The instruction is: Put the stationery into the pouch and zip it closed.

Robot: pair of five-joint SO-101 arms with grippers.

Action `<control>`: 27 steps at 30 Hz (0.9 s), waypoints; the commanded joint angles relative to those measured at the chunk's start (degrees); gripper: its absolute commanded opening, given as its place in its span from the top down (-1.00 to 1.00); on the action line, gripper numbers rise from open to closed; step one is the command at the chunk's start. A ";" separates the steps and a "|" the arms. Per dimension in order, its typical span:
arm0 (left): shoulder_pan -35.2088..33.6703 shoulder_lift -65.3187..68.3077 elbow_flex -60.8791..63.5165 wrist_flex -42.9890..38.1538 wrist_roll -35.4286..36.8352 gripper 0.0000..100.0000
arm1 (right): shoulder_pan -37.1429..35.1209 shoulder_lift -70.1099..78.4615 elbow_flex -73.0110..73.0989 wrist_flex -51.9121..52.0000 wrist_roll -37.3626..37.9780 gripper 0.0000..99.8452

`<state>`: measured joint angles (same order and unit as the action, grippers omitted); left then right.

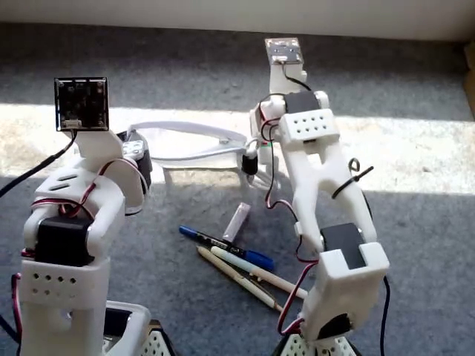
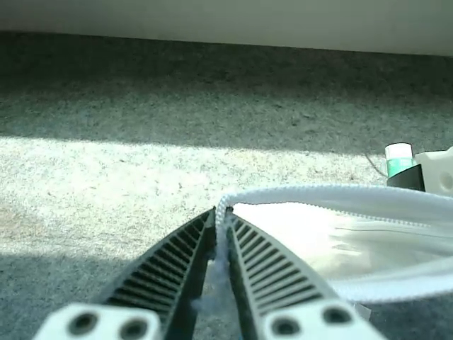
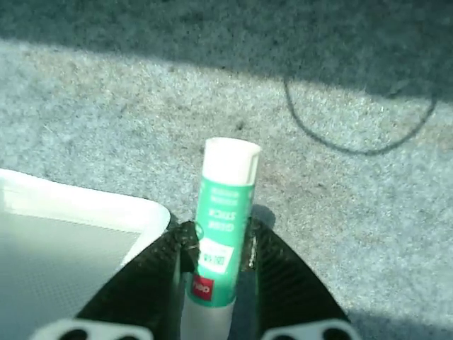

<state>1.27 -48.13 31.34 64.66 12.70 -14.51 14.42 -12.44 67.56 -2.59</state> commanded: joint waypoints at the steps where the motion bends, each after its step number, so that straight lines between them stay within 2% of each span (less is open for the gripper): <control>1: -0.92 2.33 -0.04 -0.53 0.00 0.98 | 0.57 -7.08 -0.48 2.15 -0.62 0.99; 10: -0.92 2.33 0.04 -0.53 0.00 0.98 | 1.19 -17.98 -0.48 5.76 -0.62 0.99; 27: -0.92 2.42 0.13 -0.44 -0.35 0.98 | 2.42 -33.27 -0.92 5.23 -0.26 0.99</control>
<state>1.27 -48.13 31.34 64.66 12.70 -12.31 -14.07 -12.44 73.01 -2.59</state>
